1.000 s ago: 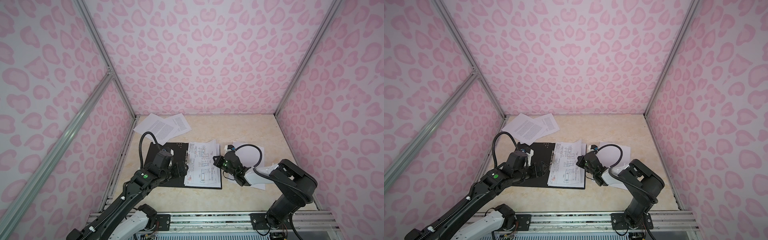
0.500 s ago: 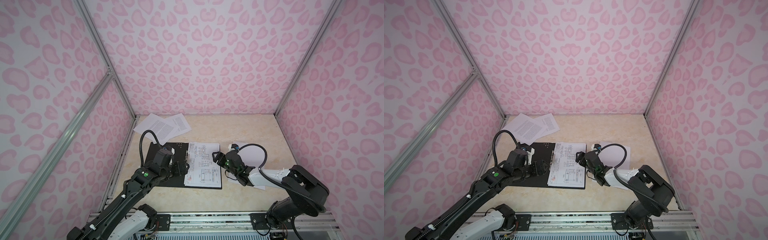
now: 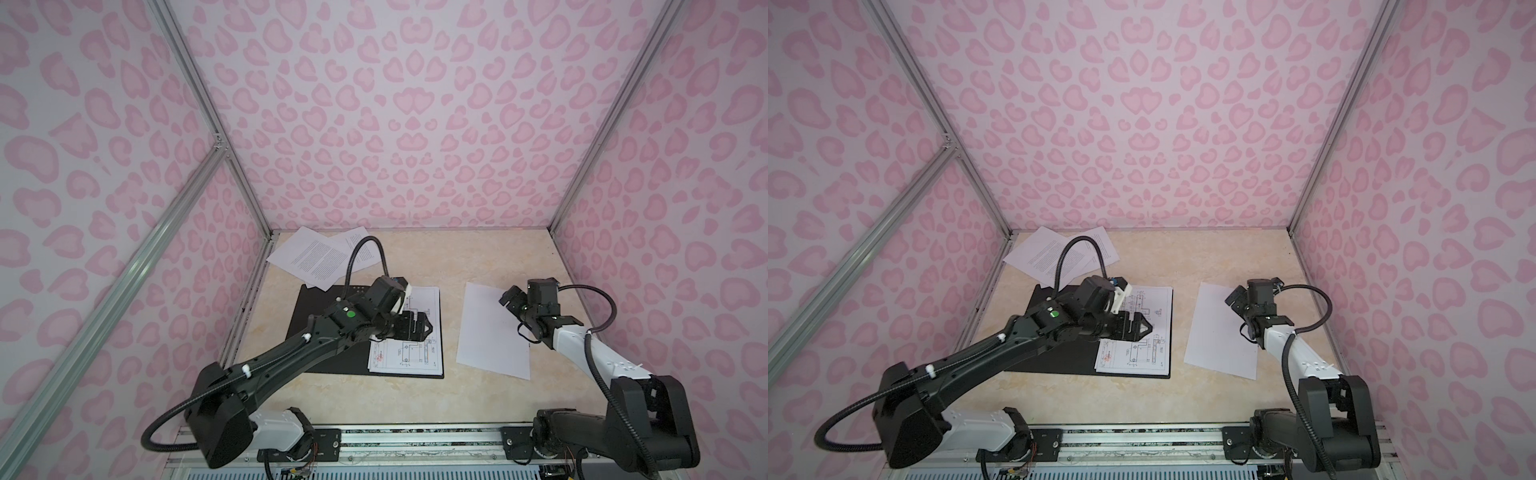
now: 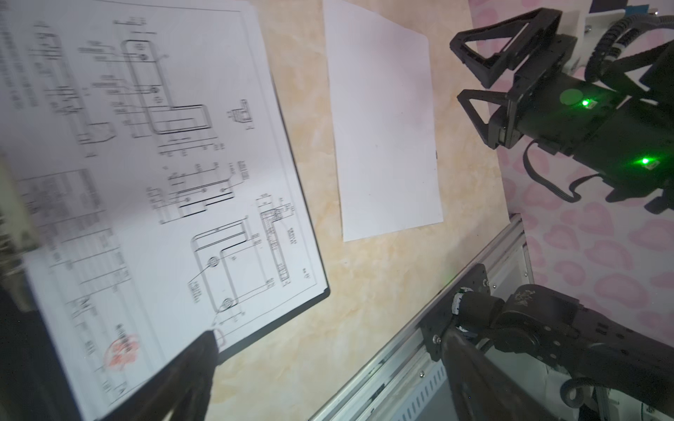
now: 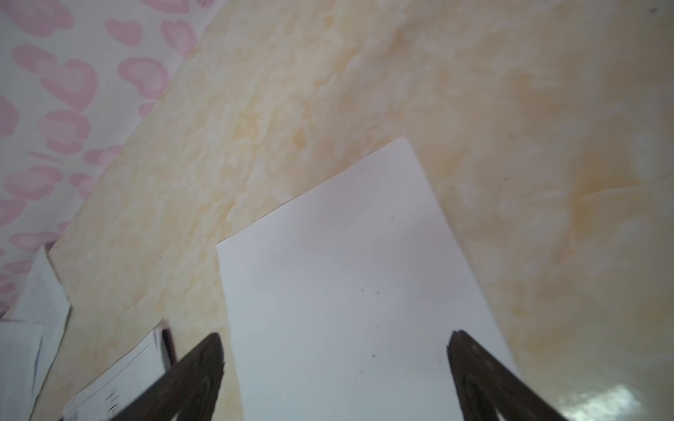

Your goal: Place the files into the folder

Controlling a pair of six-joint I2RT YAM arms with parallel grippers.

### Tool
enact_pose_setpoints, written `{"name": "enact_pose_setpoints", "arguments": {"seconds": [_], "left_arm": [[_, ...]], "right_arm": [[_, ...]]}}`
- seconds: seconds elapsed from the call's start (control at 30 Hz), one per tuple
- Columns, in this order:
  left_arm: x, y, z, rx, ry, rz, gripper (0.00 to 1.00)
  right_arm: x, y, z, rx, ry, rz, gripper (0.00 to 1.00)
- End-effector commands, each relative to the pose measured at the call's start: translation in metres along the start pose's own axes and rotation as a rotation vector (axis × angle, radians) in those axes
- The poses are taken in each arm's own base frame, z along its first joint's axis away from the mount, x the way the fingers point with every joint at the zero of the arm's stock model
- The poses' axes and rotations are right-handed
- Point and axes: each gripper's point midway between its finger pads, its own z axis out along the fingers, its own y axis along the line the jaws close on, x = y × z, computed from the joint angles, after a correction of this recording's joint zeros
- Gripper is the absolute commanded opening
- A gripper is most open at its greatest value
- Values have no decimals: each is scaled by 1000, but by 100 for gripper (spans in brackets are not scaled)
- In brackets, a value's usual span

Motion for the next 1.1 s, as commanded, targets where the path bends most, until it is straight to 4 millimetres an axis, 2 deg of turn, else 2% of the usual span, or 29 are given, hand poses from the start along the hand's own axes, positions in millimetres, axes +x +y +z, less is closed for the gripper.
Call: {"name": "enact_pose_setpoints", "arguments": {"seconds": [0.0, 0.1, 0.2, 0.3, 0.4, 0.63, 0.87, 1.07], "left_arm": [[-10, -41, 37, 80, 41, 52, 98], [-7, -75, 81, 121, 123, 96, 98], [1, -96, 123, 154, 200, 104, 98], [7, -99, 158, 160, 252, 85, 98], [12, -97, 182, 161, 291, 63, 98], [26, -82, 208, 140, 341, 25, 98], [38, -46, 221, 26, 369, -57, 98], [36, -4, 220, -80, 356, -165, 97]], "right_arm": [[0, -23, 0, -1, 72, -26, 97], [-16, -36, 9, -25, 52, 26, 97], [-22, -35, 24, -68, 61, 41, 97], [-23, -28, 39, -104, 69, 37, 97], [-24, -29, 52, -106, 71, 36, 97], [-29, -22, 77, -139, 89, 41, 97], [-26, -18, 99, -152, 154, 43, 97], [-10, -17, 90, -131, 262, 7, 97]]}}
